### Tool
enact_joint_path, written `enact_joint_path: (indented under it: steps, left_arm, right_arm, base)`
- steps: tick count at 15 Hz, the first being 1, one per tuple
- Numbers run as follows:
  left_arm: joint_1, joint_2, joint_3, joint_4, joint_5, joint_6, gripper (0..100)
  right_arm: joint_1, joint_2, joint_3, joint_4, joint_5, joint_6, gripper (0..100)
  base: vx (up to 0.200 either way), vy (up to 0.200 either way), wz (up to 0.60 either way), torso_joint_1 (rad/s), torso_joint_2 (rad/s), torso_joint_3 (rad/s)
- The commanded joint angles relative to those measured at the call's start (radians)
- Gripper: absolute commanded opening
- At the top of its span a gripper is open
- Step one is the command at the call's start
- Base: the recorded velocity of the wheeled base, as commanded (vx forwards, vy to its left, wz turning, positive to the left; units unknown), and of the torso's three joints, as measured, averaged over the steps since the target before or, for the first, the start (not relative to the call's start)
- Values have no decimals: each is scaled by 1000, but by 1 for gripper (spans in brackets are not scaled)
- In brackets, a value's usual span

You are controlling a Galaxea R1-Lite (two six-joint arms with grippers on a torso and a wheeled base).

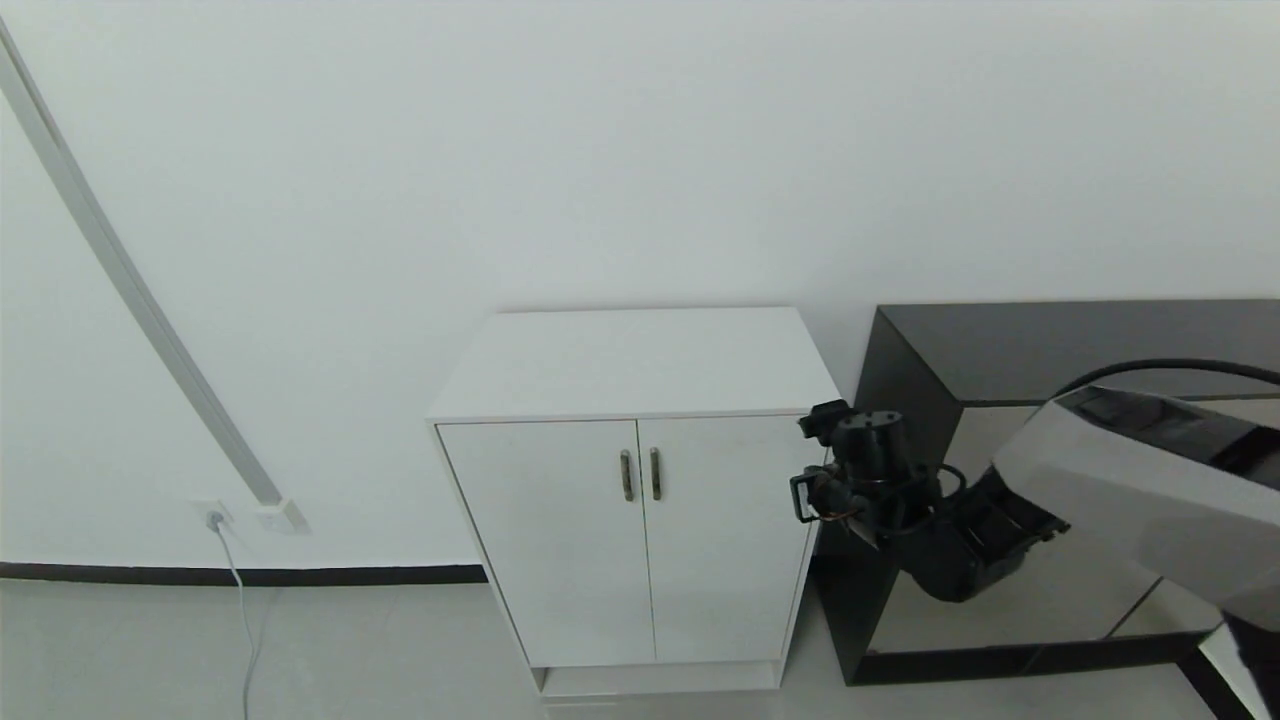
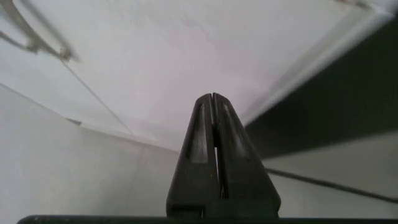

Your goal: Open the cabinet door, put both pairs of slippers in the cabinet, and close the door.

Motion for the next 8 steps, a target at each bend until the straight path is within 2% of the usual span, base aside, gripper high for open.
enact_joint_path:
  steps: [1,3,8]
  left_arm:
    - [0,1,0,0,0,-2,0]
    - [0,1,0,0,0,0,0]
    - [0,1,0,0,0,0,0]
  right_arm:
    - [-40,-216,239,-84,-5,-1,0]
    - [-109,-383,435,-123,-6,-2,0]
    - [-204,-725,682,-116,-5,-44,0]
  base:
    - [0,0,0,0,0,0]
    - [0,0,0,0,0,0]
    - [0,0,0,0,0,0]
